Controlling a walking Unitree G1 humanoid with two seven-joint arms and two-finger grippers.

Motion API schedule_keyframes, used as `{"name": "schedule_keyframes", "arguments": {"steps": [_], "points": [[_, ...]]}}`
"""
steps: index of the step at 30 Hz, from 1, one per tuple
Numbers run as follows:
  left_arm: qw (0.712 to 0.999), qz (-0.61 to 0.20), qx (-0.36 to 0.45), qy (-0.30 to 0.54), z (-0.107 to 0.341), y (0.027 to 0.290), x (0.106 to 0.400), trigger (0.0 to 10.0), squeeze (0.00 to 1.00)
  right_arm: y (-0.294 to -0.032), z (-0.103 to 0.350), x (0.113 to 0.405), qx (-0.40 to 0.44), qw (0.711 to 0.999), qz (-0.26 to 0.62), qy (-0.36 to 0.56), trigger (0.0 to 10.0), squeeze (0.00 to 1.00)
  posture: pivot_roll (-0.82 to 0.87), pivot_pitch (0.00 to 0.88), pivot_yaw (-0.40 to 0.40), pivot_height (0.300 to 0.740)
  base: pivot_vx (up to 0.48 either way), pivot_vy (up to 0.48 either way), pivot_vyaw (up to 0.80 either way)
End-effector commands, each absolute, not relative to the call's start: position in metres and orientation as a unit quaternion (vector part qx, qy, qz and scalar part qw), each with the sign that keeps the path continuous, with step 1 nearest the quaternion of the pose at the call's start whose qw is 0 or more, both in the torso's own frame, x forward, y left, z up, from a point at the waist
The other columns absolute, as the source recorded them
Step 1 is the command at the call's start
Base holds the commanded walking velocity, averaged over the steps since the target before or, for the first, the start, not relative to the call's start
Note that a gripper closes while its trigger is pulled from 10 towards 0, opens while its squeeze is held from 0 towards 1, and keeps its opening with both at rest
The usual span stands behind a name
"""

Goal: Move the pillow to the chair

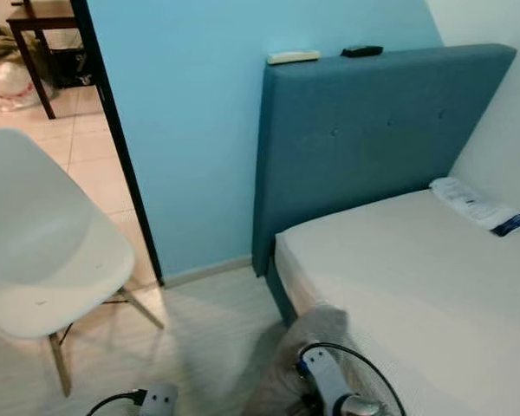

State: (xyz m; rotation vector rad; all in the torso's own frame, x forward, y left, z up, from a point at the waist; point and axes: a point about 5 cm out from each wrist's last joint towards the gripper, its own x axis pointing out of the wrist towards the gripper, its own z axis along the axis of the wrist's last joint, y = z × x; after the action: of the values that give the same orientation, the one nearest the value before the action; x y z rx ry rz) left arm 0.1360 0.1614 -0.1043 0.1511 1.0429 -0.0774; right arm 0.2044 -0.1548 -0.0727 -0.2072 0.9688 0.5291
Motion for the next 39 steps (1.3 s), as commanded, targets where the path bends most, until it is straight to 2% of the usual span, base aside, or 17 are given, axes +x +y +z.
{"name": "schedule_keyframes", "arguments": {"steps": [1, 26, 39], "points": [[0.846, -0.038, 0.076, 0.526, -0.1099, 0.1654, 0.1199, 10.0, 0.0, -0.157, -0.0719, 0.2056, -0.097, 0.848, 0.247, 0.459, 10.0, 0.0, -0.07, 0.069, -0.043, 0.74, 0.0, 0.0, 0.73], [0.851, -0.049, 0.093, 0.515, -0.1069, 0.1678, 0.129, 10.0, 0.0, -0.1497, -0.0741, 0.2022, -0.078, 0.85, 0.246, 0.459, 10.0, 0.0, -0.05, 0.056, -0.028, 0.74, 0.0, 0.0, 0.73], [0.848, -0.042, 0.094, 0.521, -0.1091, 0.1702, 0.1207, 10.0, 0.0, -0.1513, -0.0736, 0.2044, -0.114, 0.85, 0.243, 0.454, 10.0, 0.0, -0.03, 0.061, -0.029, 0.74, 0.0, 0.0, 0.73]]}}
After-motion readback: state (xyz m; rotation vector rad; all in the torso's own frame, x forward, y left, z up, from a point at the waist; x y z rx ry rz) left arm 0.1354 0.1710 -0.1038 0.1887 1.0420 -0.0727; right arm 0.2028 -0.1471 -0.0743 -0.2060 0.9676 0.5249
